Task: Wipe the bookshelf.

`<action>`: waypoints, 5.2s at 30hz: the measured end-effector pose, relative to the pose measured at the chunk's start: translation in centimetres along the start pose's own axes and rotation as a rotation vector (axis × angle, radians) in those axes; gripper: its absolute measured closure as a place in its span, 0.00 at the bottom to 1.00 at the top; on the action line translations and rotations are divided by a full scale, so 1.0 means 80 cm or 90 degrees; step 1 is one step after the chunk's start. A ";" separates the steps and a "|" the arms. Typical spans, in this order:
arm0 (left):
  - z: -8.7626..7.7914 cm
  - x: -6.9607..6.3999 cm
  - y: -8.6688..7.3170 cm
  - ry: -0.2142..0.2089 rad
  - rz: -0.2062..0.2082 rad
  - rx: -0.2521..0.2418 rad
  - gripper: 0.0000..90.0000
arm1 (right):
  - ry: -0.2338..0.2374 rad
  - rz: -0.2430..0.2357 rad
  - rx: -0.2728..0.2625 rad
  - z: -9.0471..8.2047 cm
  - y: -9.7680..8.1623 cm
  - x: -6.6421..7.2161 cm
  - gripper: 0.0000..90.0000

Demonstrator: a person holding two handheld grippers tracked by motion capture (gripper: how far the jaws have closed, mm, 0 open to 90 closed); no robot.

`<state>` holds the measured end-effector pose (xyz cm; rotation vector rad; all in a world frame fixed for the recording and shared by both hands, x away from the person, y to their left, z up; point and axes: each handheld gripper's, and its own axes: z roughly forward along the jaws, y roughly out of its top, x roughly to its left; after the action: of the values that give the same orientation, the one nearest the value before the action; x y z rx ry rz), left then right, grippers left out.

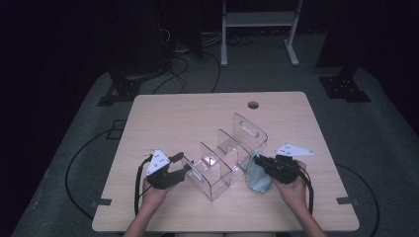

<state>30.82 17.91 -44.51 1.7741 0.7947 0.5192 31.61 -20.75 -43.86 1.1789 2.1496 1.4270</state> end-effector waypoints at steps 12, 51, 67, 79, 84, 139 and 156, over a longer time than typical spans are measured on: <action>0.001 -0.001 0.000 -0.003 -0.002 0.000 0.52 | 0.010 -0.021 0.007 0.005 0.000 0.016 0.94; 0.001 -0.003 0.001 -0.010 -0.004 -0.002 0.51 | 0.051 -0.060 0.013 0.011 0.004 0.046 0.93; -0.001 -0.002 0.000 -0.013 -0.002 -0.001 0.51 | 0.099 -0.085 0.023 0.010 0.001 0.075 0.94; -0.001 -0.002 0.000 -0.012 -0.003 -0.004 0.51 | 0.127 -0.072 0.022 0.012 -0.001 0.083 0.94; -0.002 -0.003 0.000 -0.015 -0.002 -0.002 0.51 | 0.097 -0.056 0.015 0.014 0.003 0.066 0.94; -0.004 -0.001 0.000 -0.006 0.000 -0.003 0.51 | 0.174 -0.061 0.053 0.027 -0.019 0.115 0.94; -0.004 0.000 0.001 0.019 0.006 0.003 0.49 | 0.173 -0.084 0.052 0.030 -0.018 0.124 0.94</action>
<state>30.58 18.09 -44.30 1.7789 0.8092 0.5514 26.33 -11.88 -44.40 0.8914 2.4381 1.5269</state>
